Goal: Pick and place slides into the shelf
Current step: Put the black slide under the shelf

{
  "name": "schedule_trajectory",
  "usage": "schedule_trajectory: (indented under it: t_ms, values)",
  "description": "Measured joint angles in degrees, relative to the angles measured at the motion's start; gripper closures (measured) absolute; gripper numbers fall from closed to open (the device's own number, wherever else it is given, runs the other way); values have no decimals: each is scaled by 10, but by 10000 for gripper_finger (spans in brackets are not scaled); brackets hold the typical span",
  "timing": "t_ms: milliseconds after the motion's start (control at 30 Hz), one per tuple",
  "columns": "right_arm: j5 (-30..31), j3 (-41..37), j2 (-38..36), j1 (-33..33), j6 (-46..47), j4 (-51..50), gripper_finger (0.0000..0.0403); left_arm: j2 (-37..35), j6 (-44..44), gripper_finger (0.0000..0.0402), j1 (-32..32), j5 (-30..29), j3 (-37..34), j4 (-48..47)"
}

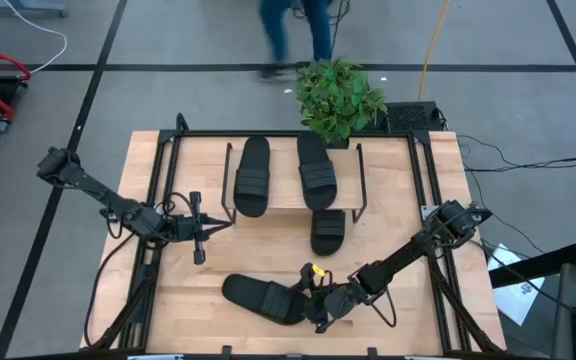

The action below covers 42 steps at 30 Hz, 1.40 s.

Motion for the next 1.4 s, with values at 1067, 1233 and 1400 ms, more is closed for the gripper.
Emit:
schedule_trajectory:
  t_ms: [1067, 1233, 1400]
  values:
    - [73, 52, 75, -25, -115, 71, 156, 0, -35, 401, 0, 2, 0, -11]
    - [73, 52, 75, -27, -115, 70, 156, 0, -183, 401, 0, 80, 0, -80]
    - [74, 52, 75, -27, -133, 72, 156, 41, -362, 401, -15, 152, 0, -131]
